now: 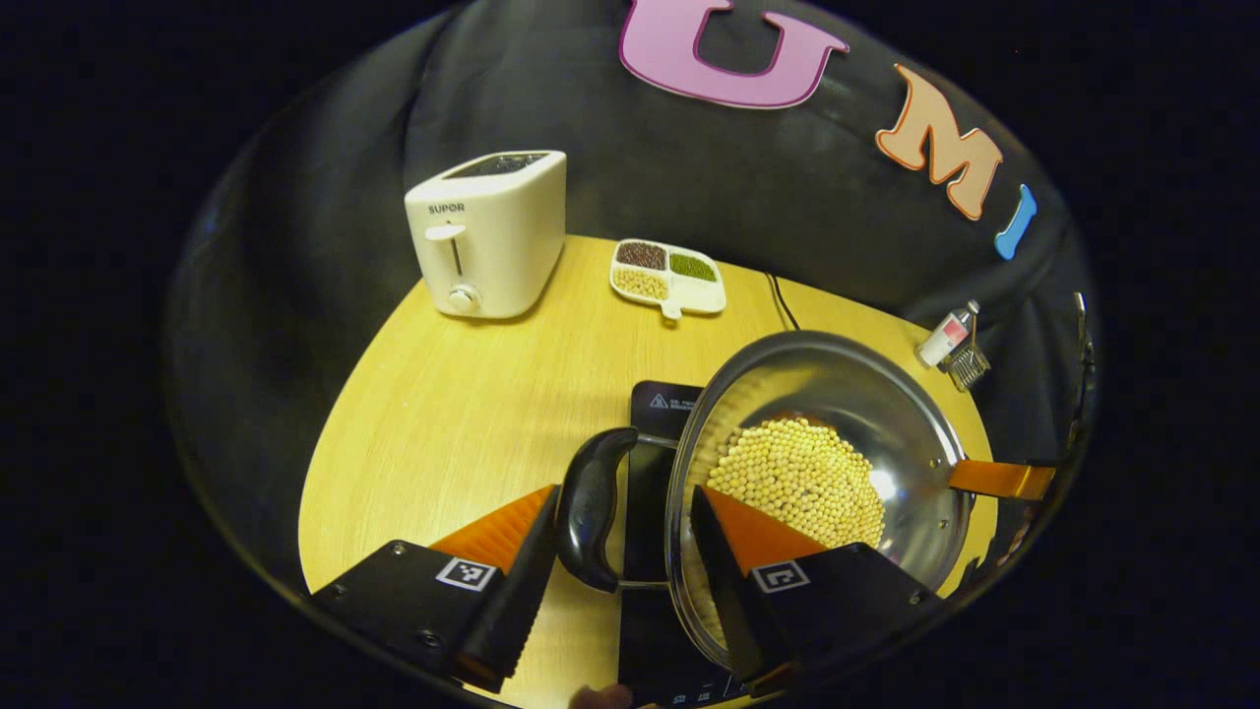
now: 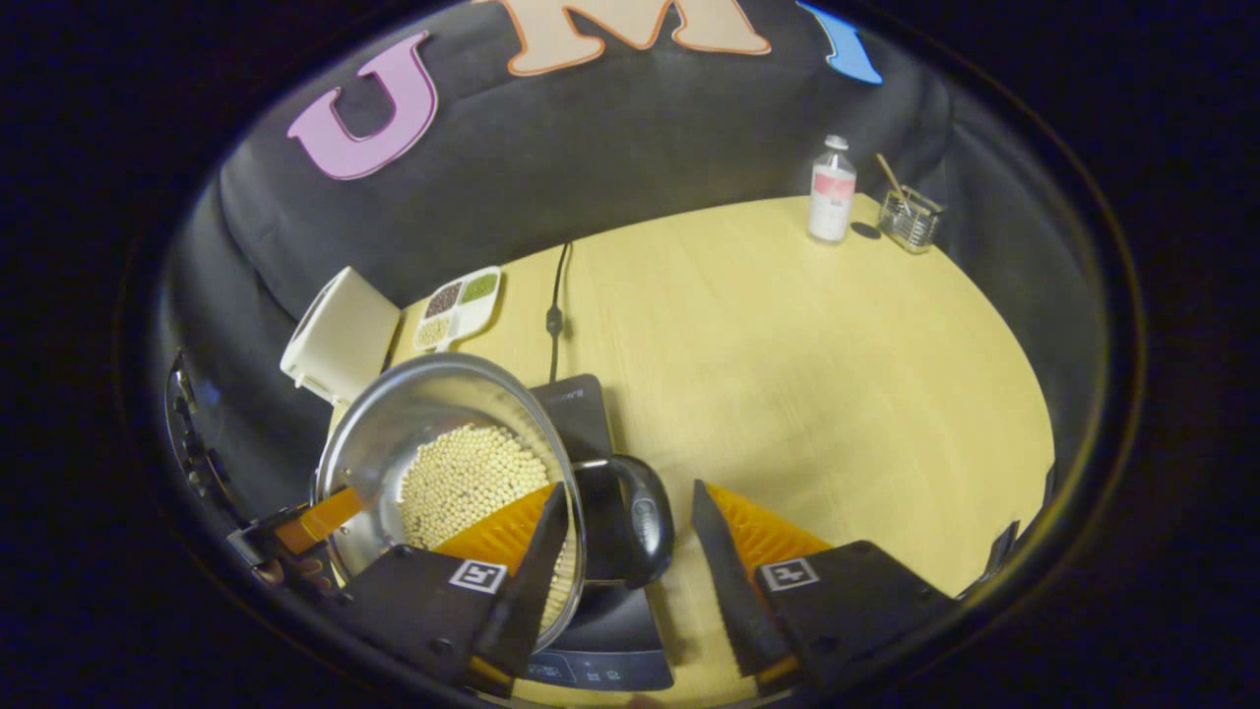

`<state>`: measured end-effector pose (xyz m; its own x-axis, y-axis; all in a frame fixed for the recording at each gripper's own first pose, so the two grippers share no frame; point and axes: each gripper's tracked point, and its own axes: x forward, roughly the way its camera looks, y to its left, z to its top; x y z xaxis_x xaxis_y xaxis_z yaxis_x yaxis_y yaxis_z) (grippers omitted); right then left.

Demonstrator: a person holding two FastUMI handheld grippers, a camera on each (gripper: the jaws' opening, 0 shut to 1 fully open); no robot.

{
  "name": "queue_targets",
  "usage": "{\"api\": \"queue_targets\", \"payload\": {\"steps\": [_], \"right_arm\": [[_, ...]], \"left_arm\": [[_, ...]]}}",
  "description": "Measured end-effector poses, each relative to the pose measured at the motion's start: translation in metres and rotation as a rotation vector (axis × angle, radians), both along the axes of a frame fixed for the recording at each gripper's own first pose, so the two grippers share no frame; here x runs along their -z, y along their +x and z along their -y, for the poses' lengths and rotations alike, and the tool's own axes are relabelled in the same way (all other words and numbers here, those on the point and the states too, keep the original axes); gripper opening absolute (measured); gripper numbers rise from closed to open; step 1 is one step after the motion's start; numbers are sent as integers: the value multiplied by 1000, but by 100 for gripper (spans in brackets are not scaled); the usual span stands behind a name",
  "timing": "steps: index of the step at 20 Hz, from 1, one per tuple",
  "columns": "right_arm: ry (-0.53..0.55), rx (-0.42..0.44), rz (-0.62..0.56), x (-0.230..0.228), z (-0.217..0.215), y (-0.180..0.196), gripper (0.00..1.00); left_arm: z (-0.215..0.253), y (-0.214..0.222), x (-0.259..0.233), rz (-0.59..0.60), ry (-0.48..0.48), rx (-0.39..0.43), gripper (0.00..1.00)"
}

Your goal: First push the handle of the pot to place it horizontally, then grasp the pot with both hands and set it on the induction cooktop.

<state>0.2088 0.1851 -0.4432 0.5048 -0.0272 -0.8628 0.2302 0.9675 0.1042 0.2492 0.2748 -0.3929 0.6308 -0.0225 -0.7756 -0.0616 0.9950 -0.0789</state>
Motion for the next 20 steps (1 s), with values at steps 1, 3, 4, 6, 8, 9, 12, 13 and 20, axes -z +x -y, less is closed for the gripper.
{"api": "queue_targets", "payload": {"steps": [1, 3, 4, 6, 8, 9, 12, 13, 20], "right_arm": [[9, 3, 25, -7, 1, 2, 80], [18, 11, 67, -20, 7, 3, 92], [24, 9, 84, -26, 10, 2, 94], [39, 5, 127, -41, 16, 1, 94], [73, 0, 174, -60, 21, -1, 94], [97, -6, 203, -72, 22, -2, 94], [135, -63, 303, -112, 37, -13, 93], [127, -93, 336, -124, 45, -21, 93], [66, -213, 601, -203, 107, -82, 92]], "left_arm": [[-6, 2, -8, 28, 32, -9, 82], [-7, 3, -29, 90, 64, -22, 86], [-5, 0, -40, 117, 70, -28, 87], [5, -6, -63, 175, 75, -41, 87], [16, -14, -85, 227, 80, -61, 87], [24, -21, -96, 243, 83, -69, 87], [59, -45, -136, 321, 80, -89, 87], [70, -51, -150, 362, 76, -96, 87], [162, -129, -238, 540, 56, -130, 87]]}}
